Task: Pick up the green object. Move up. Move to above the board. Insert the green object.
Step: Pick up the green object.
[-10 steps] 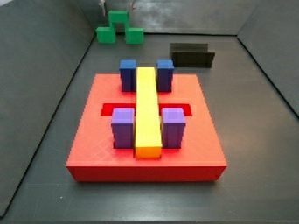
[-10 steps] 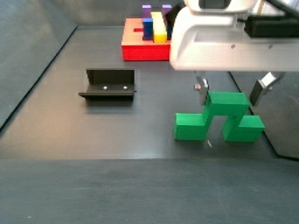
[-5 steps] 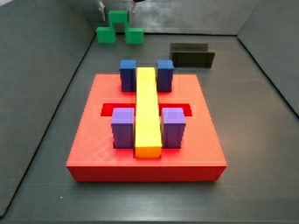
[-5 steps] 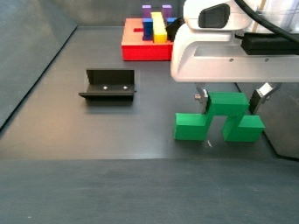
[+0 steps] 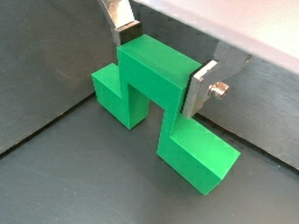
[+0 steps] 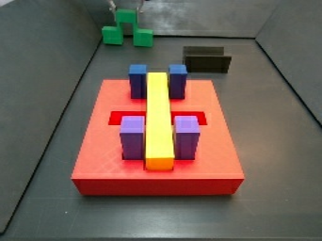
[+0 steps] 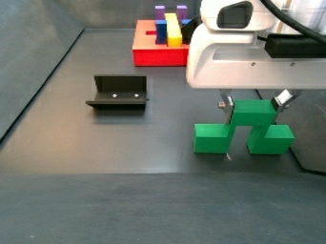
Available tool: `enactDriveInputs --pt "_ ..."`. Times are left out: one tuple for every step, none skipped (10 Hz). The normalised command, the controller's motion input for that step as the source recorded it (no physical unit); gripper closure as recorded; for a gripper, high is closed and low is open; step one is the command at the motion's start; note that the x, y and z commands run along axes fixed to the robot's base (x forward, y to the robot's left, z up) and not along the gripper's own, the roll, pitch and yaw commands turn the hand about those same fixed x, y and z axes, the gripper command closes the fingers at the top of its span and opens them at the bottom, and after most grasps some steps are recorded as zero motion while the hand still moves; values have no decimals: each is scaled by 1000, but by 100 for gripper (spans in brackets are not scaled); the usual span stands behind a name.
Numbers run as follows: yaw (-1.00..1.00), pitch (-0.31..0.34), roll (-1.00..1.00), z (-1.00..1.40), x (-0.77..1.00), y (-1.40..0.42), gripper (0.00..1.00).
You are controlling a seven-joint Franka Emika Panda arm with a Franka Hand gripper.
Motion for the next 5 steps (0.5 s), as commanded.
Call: enactDriveInputs --pt "0 0 0 0 0 0 100" --pt "0 0 0 0 0 0 100" --pt "0 0 0 0 0 0 100" --pt "0 0 0 0 0 0 100" --pt "0 0 0 0 0 0 100"
